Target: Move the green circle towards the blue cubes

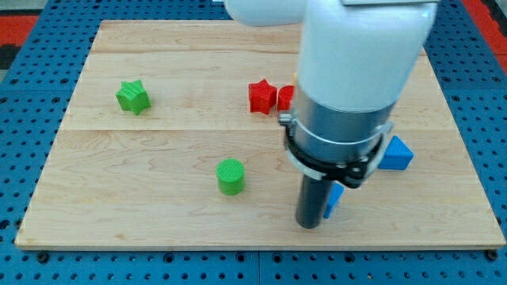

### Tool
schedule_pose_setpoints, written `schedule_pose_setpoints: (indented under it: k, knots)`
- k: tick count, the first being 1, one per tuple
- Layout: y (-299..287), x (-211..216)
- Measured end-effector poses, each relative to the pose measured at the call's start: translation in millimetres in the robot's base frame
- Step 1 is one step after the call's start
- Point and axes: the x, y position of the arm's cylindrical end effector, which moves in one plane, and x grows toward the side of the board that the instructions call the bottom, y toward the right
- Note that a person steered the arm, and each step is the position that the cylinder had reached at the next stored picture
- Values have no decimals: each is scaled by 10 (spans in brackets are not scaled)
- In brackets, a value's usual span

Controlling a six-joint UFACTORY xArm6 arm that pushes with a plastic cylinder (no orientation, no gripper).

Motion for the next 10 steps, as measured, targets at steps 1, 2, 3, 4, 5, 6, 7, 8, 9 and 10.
schedule_pose_setpoints:
  k: [1, 2, 3, 4, 5, 6, 7, 8, 9, 10]
  knots:
    - [-49, -77]
    - [248, -201]
    - [757, -330]
    - [908, -409]
    - [104, -121]
    - [-945, 135]
    - [-1428, 161]
    - [-1428, -3]
    - [-1094, -99]
    - [-1378, -273]
